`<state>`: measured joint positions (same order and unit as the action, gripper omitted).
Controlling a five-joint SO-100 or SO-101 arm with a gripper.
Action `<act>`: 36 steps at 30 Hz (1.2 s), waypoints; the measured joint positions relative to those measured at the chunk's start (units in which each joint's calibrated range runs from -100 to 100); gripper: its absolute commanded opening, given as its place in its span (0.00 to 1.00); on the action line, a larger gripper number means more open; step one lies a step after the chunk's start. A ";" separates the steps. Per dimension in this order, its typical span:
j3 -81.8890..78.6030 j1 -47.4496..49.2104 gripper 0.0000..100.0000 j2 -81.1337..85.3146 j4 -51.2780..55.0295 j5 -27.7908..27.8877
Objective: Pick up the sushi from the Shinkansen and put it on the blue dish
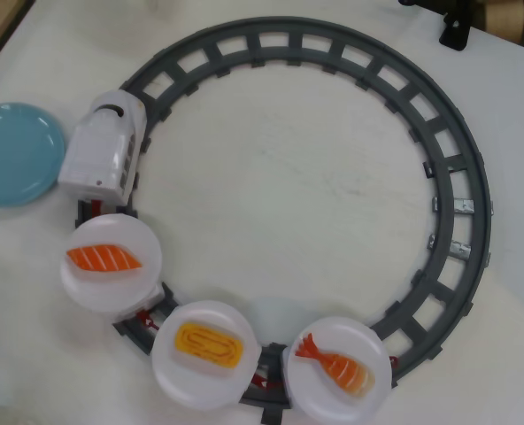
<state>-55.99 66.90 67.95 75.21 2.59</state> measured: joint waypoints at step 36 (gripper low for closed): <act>17.11 -0.49 0.14 -16.53 3.11 0.00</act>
<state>-38.88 66.41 51.41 78.32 2.59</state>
